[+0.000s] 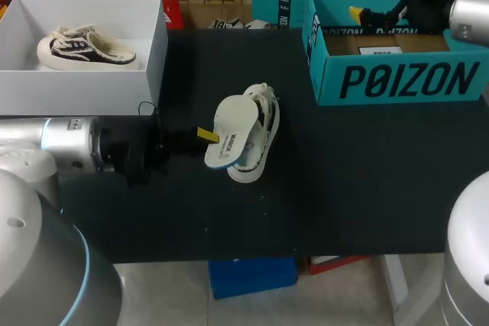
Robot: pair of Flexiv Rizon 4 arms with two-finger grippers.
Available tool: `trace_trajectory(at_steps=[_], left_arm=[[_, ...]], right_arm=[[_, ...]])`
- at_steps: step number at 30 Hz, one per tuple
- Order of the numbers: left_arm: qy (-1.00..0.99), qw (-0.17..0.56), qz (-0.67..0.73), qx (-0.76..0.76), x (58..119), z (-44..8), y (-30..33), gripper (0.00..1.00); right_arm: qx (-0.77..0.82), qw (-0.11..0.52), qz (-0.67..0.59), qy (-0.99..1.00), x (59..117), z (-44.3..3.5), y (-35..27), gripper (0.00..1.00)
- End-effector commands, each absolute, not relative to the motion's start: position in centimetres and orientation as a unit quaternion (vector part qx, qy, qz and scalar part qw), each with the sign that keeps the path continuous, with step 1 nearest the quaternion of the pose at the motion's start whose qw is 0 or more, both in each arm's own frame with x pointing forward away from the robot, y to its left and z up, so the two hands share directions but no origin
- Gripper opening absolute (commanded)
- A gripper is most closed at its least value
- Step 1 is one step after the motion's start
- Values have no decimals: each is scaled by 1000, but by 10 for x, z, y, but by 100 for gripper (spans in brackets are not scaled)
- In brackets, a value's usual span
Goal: Take the shoe out of the shoebox, open the shoe tongue, remove and reinsert the insole, then place the shoe into the shoebox
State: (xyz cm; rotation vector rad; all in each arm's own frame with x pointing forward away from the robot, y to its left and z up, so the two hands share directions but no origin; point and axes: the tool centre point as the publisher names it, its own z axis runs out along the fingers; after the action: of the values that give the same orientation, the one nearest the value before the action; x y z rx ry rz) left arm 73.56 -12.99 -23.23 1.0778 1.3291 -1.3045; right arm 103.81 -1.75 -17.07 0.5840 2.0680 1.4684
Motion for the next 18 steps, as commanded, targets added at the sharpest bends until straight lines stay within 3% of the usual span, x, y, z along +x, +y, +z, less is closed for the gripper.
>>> trace_trajectory(at_steps=[1,6,18], left_arm=[[541,480,-537,434,735,-238,-129,0],[538,487,-543,424,737,-238,-123,0],[536,495,-541,418,739,-237,-110,0]], right_arm=[[108,109,600,785,1053,-182,-6,100],[143,58,536,830,1059,-171,0,100],[116,72,513,847,1058,-158,0,100]])
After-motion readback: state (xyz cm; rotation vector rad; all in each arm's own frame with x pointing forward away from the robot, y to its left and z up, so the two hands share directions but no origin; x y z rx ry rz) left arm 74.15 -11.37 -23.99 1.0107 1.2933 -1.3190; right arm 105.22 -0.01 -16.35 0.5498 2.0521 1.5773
